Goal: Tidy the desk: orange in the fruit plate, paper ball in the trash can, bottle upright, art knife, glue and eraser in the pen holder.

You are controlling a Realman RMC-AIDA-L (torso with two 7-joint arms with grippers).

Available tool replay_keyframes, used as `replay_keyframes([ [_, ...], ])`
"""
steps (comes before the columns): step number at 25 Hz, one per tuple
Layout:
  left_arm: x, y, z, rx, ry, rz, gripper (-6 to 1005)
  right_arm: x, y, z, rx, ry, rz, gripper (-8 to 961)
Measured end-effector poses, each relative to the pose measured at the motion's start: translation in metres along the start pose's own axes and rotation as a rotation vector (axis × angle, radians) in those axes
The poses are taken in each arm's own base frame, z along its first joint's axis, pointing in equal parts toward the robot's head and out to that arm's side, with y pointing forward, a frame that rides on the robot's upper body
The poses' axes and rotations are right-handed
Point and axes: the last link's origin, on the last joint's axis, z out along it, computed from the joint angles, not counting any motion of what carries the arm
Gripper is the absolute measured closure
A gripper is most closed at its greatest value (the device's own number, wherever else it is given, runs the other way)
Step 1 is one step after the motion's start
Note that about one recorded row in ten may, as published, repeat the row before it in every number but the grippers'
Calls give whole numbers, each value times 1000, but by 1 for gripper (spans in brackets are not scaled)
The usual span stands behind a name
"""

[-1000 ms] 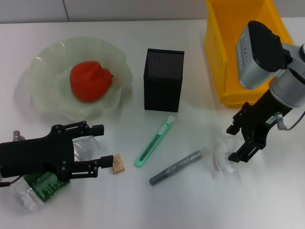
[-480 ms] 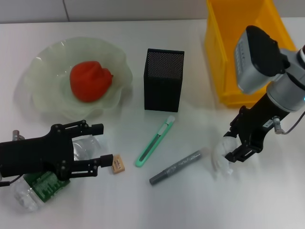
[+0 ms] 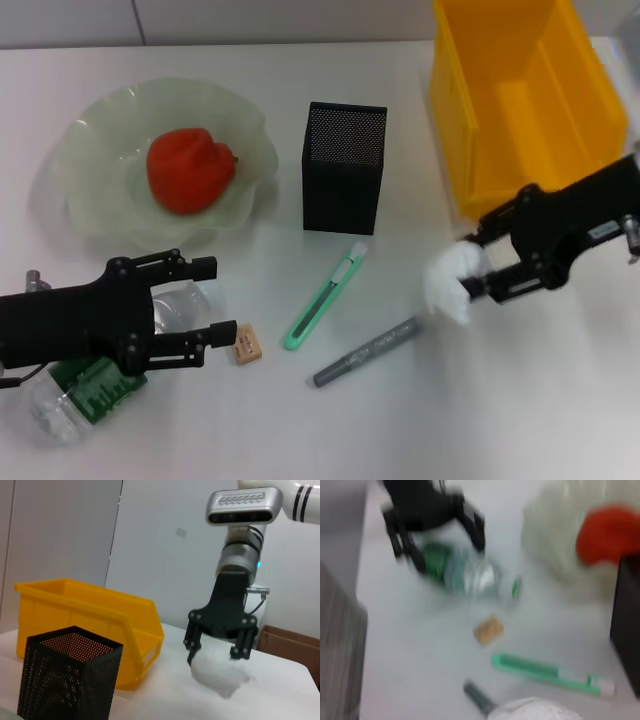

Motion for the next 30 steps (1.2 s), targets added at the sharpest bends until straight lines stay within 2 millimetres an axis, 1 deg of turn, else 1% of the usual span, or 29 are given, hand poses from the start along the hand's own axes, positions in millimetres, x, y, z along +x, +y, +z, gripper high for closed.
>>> replay_keyframes([
  [3, 1, -1, -1, 6, 6, 3, 186, 18, 8, -1, 4, -179, -9, 416],
  [4, 1, -1, -1, 8, 7, 6, 186, 30, 13, 4, 19, -280, -13, 416],
  [5, 1, -1, -1, 8, 7, 6, 186, 30, 13, 4, 19, -280, -13, 416],
  [8, 3, -2, 0, 7, 8, 11, 187, 47, 19, 14, 62, -425, -9, 417],
  [9, 3, -2, 0, 7, 8, 11, 187, 56, 24, 18, 104, -521, -18, 417],
  [10, 4, -3, 0, 6, 8, 14, 187, 56, 24, 18, 104, -521, -18, 417],
  [15, 8, -6, 2, -1, 7, 18, 187, 74, 38, 29, 198, -696, -15, 417],
  [18, 9, -7, 3, -3, 8, 19, 187, 79, 43, 35, 242, -741, -4, 418],
  [19, 10, -7, 4, -3, 7, 19, 187, 82, 43, 37, 296, -770, 7, 418],
  [21, 10, -8, 4, -4, 8, 20, 187, 84, 42, 37, 328, -785, 13, 418],
  [23, 11, -8, 4, -5, 7, 20, 187, 89, 41, 34, 410, -821, 25, 416],
  [24, 11, -8, 4, -4, 7, 20, 187, 94, 40, 31, 501, -867, 42, 413],
  [25, 11, -8, 4, -4, 7, 20, 187, 94, 40, 31, 501, -867, 42, 411],
  [28, 11, -8, 4, -4, 6, 20, 187, 101, 37, 25, 621, -915, 54, 403],
  [29, 11, -8, 4, -6, 7, 16, 187, 105, 35, 22, 688, -932, 69, 401],
  [30, 11, -8, 4, -6, 7, 16, 187, 105, 35, 22, 688, -932, 69, 398],
])
